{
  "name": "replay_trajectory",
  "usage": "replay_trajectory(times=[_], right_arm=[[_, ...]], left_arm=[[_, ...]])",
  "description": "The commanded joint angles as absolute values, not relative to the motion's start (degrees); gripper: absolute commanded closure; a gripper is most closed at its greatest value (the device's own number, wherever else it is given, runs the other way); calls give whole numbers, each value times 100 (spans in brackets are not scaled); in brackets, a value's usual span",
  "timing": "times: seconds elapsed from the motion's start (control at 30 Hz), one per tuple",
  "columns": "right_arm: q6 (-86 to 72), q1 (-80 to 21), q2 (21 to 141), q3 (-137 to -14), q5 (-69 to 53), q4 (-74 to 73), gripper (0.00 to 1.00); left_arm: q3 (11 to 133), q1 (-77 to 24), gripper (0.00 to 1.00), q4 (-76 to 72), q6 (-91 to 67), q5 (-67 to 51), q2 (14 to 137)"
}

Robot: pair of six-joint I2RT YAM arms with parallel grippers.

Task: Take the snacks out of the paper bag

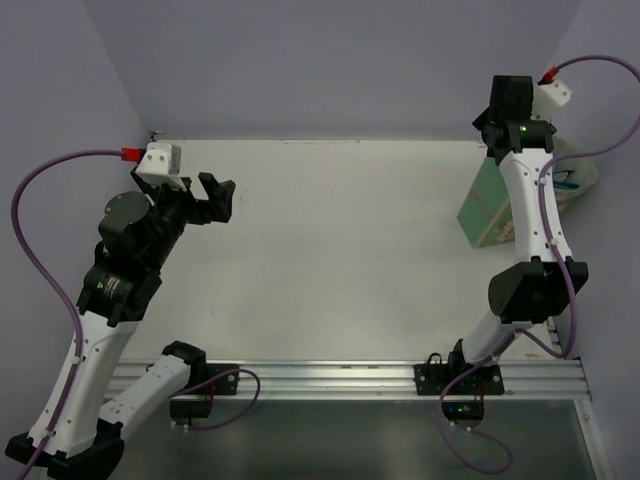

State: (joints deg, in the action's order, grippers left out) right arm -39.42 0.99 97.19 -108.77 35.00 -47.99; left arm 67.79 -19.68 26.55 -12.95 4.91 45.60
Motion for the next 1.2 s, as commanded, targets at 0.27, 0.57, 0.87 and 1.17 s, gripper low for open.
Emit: replay_trajectory(times=[0.27,0.57,0.87,1.17], right_arm=[[-3902,44,9712,-10819,3612,-4219,20],[-4131,44,10195,-10767,3963,-4184,26],[-3683,44,10521,-10749,3929,-3771,62],[-2226,-456,9537,-9836,3016,-3296,100]], left_arm=[[6671,-2004,0,2751,-1257,519,4500],[6601,-2004,0,2786,-1257,510,4421],[6592,-2004,0,2927,-1152,492,4298],[6732,-2004,0,2909,-1072,457,4429]])
